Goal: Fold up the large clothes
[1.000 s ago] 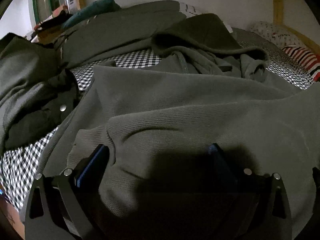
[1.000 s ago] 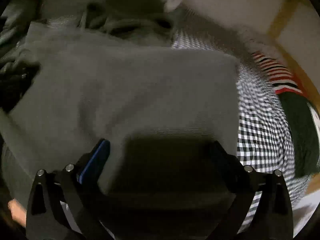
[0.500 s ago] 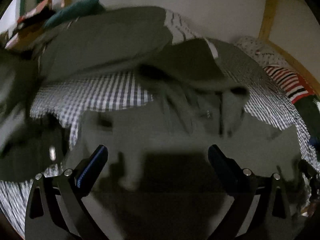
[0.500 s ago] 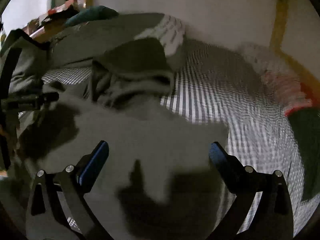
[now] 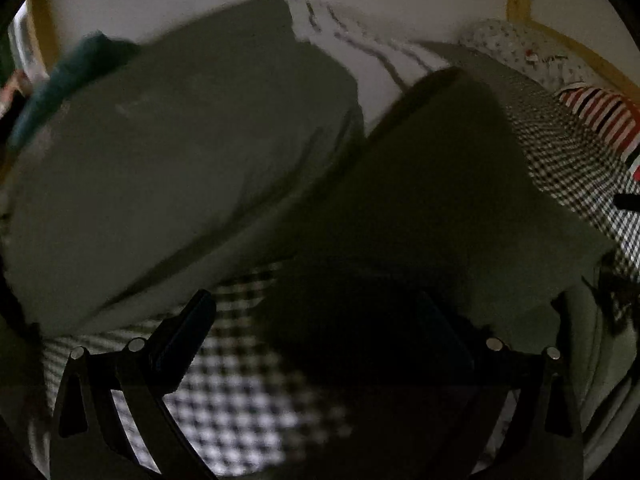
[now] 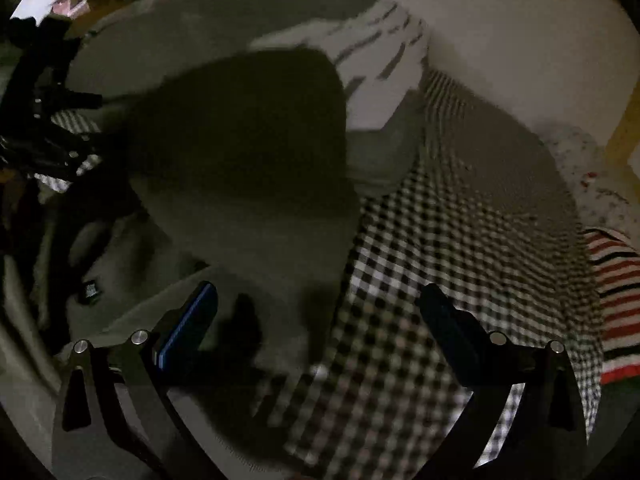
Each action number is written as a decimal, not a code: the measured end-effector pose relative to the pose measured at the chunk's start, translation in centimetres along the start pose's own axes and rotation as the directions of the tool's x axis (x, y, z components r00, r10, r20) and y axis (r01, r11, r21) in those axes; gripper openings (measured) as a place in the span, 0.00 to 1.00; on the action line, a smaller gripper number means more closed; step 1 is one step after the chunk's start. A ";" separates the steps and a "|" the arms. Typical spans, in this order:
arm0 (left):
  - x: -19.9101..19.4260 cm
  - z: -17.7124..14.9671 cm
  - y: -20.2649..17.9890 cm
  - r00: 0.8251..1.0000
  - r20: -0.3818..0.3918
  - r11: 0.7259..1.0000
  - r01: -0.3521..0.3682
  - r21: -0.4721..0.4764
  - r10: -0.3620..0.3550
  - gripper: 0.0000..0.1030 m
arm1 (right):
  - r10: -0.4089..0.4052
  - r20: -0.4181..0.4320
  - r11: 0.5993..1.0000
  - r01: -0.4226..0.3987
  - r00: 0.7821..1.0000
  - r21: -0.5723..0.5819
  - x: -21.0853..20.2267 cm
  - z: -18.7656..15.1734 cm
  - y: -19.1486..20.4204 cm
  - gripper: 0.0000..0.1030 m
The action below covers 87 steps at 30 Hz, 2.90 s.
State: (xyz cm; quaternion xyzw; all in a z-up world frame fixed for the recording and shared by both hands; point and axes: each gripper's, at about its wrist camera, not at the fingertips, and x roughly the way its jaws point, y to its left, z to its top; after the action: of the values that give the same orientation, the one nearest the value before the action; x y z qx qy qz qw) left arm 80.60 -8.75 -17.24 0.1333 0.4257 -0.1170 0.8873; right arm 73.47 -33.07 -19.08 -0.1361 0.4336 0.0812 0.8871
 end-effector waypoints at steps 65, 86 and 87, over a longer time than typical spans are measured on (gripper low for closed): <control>-32.4 -27.9 -3.5 0.953 0.251 0.958 0.221 -0.182 -0.172 0.94 | 0.205 0.296 0.962 -0.248 0.933 0.116 -30.3 -22.3 17.5 0.96; -14.9 -23.9 -8.9 0.999 0.035 0.999 -0.012 -0.048 0.014 0.96 | 0.069 -0.067 0.880 -0.029 0.995 0.473 -16.3 -16.8 14.6 0.97; -14.7 -24.0 -8.8 0.999 0.040 0.999 -0.012 -0.047 0.014 0.96 | 0.056 -0.053 0.886 -0.025 0.997 0.463 -17.0 -17.0 15.1 0.97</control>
State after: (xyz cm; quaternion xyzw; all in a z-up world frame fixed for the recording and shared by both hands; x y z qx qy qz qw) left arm 51.42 -7.54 -21.34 0.1131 0.4094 -0.1038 0.8993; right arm 46.47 -24.48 -18.16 0.0851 0.4715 -0.0102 0.8777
